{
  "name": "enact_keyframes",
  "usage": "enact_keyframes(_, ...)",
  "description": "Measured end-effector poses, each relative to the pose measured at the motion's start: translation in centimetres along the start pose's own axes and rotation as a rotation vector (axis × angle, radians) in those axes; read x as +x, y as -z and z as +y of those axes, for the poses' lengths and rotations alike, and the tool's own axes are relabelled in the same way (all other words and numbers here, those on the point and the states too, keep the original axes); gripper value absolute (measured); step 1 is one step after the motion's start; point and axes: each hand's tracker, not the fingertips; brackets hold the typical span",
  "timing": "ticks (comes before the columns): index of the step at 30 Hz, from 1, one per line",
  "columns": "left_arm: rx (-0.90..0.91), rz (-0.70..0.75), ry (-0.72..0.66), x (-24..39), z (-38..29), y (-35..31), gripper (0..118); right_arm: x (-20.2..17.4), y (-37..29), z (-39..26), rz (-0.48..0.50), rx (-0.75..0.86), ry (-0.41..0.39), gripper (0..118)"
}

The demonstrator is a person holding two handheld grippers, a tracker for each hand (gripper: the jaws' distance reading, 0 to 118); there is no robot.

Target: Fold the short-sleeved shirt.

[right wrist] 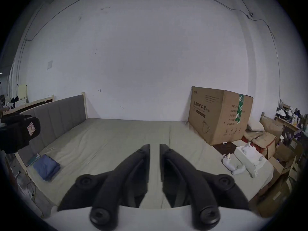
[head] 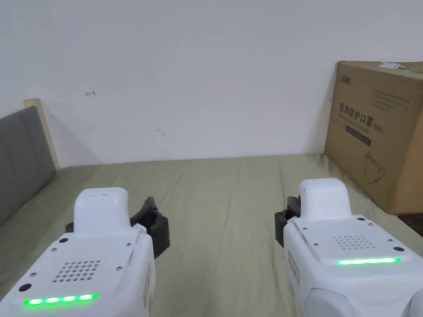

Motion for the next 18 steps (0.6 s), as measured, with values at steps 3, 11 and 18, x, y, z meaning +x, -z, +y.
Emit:
enact_keyframes(3, -0.011, -0.021, -0.031, -0.6, -0.1, 0.4, 111, -0.2, 0.1, -0.2, -0.044, 0.007, -0.032, 74)
enact_keyframes(11, -0.083, -0.002, 0.027, -0.1, -0.4, 1.1, 118, 0.0, -0.2, -0.7, -0.051, 0.056, 0.004, 109)
enact_keyframes(18, -0.086, -0.02, 0.024, 0.0, 0.0, 0.7, 118, 0.3, -0.2, -0.6, -0.042, 0.074, 0.017, 109)
